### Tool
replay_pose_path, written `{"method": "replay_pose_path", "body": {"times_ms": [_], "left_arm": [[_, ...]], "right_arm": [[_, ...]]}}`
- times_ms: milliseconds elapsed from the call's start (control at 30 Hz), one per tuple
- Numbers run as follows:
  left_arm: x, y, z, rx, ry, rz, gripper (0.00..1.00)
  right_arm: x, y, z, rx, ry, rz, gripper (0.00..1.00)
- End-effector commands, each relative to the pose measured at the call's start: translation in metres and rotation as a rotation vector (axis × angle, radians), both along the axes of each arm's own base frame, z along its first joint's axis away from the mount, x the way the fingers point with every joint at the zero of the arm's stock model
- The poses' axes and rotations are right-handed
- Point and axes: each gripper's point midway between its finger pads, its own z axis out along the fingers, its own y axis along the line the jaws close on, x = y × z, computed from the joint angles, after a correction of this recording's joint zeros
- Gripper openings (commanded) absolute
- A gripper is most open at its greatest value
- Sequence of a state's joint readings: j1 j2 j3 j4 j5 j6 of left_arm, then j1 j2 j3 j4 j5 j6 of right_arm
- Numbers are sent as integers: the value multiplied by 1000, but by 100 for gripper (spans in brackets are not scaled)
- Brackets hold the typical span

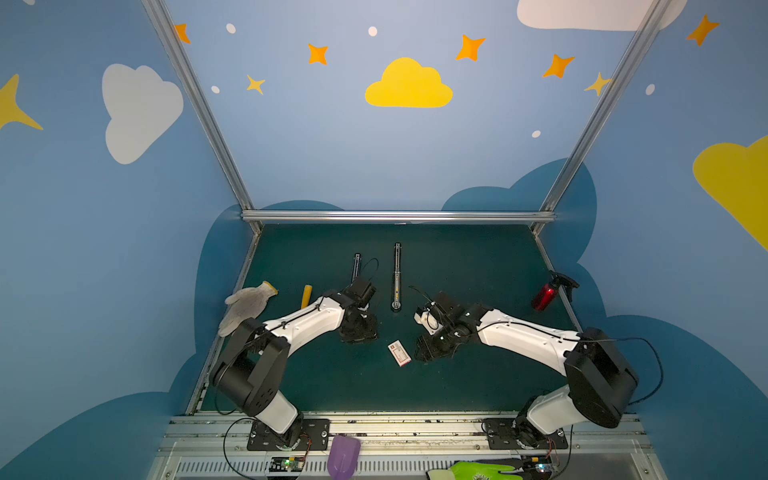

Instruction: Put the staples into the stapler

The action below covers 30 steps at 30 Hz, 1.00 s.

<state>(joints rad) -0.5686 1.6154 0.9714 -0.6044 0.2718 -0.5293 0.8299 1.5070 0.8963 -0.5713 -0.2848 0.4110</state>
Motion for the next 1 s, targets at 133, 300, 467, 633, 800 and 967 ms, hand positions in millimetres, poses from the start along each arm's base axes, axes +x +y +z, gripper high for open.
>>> {"method": "replay_pose_path", "body": {"times_ms": [133,300,467,633,800,967], "left_arm": [[11,-17,-22,82,5,-98,52],[7,-33,-34,86,46,-161,47],[-18,-30,-41,98,98,-194,36],[-43,-34,-37,57,117,-216,35],[-65,-48,-32,43,116,-264,35],[-69,-39,-34,80,94,-216,38]], "right_arm": [[-21,-6,-10,27,72,-9,54],[-36,-3,-24,44,146,25,53],[-38,-1,-31,62,167,15,51],[-37,2,-35,76,183,10,50],[-28,0,-41,85,205,-49,48],[-20,-8,-39,104,198,-111,46]]}}
